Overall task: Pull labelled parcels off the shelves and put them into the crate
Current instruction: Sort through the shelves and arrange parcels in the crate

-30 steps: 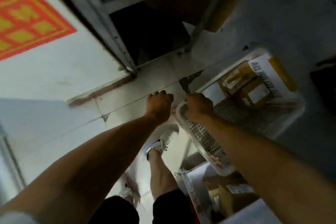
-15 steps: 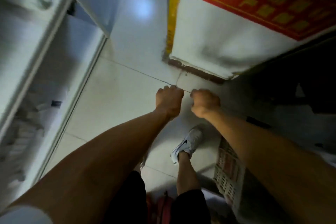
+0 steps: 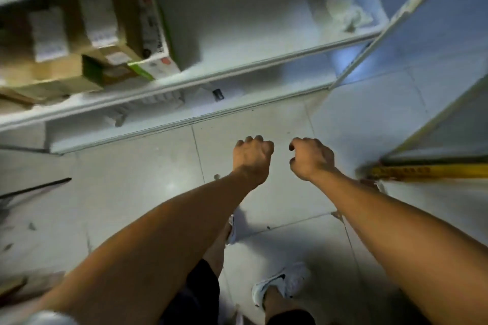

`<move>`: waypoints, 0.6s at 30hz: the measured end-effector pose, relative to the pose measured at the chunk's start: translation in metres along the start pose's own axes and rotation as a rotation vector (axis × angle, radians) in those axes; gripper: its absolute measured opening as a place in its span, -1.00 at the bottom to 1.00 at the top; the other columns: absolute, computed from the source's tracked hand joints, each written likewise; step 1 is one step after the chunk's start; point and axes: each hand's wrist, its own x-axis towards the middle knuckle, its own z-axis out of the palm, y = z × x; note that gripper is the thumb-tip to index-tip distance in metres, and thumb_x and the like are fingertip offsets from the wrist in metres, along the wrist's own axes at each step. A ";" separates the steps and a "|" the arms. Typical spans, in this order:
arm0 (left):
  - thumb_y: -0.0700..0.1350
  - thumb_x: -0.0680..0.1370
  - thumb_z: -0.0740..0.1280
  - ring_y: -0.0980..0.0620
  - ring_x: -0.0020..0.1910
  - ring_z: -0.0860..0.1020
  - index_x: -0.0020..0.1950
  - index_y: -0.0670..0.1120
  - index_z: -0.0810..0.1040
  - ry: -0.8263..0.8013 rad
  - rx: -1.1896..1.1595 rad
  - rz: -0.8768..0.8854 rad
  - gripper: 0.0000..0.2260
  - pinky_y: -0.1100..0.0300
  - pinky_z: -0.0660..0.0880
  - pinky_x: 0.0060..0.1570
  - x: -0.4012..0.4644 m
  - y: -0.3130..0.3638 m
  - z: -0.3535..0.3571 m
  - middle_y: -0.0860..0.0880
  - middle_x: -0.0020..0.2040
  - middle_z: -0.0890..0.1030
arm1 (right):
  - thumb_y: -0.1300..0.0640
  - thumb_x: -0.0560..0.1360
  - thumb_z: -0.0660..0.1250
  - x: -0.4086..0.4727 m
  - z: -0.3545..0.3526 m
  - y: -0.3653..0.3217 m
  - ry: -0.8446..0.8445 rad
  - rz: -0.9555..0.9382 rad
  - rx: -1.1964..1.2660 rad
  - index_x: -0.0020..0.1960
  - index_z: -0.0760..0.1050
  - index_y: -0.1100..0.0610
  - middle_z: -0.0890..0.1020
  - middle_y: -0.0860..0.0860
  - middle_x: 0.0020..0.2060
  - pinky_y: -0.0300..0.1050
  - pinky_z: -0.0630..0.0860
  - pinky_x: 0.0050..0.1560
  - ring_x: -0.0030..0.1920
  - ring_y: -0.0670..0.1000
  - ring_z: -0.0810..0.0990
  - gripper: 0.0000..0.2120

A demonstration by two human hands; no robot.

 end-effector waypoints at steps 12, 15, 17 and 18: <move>-0.31 0.50 0.35 -0.10 0.27 0.49 0.45 0.02 0.42 0.268 -0.508 -0.501 -0.46 0.02 0.53 0.19 0.008 -0.166 -0.048 -0.07 0.35 0.48 | 0.16 0.56 0.34 0.090 -0.059 -0.195 0.078 -0.295 0.280 0.34 0.49 -0.05 0.62 0.00 0.20 -0.02 0.58 0.16 0.17 0.10 0.60 -0.63; -0.29 0.48 0.39 -0.10 0.31 0.47 0.50 -0.02 0.33 0.490 -0.750 -0.597 -0.39 0.02 0.54 0.19 0.020 -0.195 -0.061 -0.07 0.41 0.39 | 0.22 0.55 0.32 0.108 -0.080 -0.236 0.108 -0.335 0.592 0.32 0.48 -0.04 0.62 -0.05 0.10 -0.01 0.61 0.13 0.09 0.07 0.62 -0.62; -0.28 0.45 0.44 -0.09 0.31 0.47 0.53 -0.07 0.27 0.657 -0.805 -0.606 -0.31 0.09 0.53 0.15 0.027 -0.210 -0.071 -0.08 0.43 0.33 | 0.26 0.57 0.30 0.116 -0.093 -0.259 0.119 -0.376 0.755 0.45 0.40 -0.05 0.59 -0.05 0.18 -0.09 0.59 0.14 0.15 0.03 0.60 -0.51; -0.28 0.43 0.46 -0.09 0.32 0.47 0.56 -0.08 0.22 0.721 -0.823 -0.601 -0.25 0.13 0.52 0.15 0.031 -0.218 -0.077 -0.08 0.46 0.29 | 0.28 0.58 0.28 0.120 -0.099 -0.269 0.108 -0.397 0.822 0.52 0.33 -0.05 0.57 -0.04 0.27 -0.12 0.56 0.18 0.21 0.01 0.58 -0.44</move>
